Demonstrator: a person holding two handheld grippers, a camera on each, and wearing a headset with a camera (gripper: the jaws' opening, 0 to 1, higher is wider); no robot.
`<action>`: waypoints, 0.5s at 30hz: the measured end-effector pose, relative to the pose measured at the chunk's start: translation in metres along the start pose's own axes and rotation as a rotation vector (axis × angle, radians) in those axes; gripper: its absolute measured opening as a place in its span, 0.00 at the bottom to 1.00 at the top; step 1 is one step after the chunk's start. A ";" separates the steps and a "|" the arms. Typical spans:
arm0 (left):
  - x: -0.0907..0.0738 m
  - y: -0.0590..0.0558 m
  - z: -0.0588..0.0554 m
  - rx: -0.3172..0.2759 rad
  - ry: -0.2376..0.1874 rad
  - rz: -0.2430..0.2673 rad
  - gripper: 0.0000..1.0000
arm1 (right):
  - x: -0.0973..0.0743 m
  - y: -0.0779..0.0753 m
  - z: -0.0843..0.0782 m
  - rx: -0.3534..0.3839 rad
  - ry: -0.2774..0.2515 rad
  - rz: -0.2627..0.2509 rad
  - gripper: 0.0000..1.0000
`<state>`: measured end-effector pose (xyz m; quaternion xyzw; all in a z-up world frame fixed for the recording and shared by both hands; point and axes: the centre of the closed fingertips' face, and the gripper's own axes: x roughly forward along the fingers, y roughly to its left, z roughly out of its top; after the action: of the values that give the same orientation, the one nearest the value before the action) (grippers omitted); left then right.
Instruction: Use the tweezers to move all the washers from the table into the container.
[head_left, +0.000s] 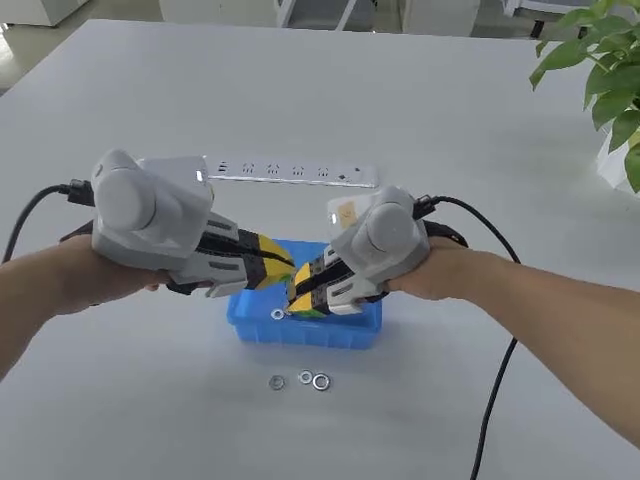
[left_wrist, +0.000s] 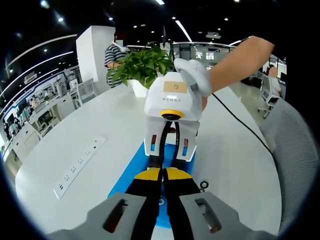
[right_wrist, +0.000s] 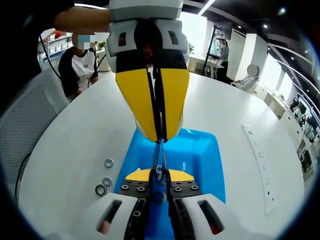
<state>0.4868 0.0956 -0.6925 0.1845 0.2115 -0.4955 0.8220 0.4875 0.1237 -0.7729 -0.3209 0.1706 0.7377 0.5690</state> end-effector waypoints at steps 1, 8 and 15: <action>0.000 0.000 0.000 0.000 0.000 0.001 0.05 | -0.001 0.000 0.000 0.000 0.001 -0.001 0.12; -0.001 0.000 -0.001 -0.003 0.009 0.000 0.05 | -0.007 0.003 -0.001 -0.012 0.019 -0.014 0.16; -0.002 0.000 0.000 0.004 0.016 0.003 0.05 | -0.021 -0.002 0.002 0.015 0.012 -0.062 0.22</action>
<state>0.4860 0.0970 -0.6914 0.1904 0.2166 -0.4934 0.8206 0.4916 0.1107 -0.7573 -0.3262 0.1693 0.7165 0.5930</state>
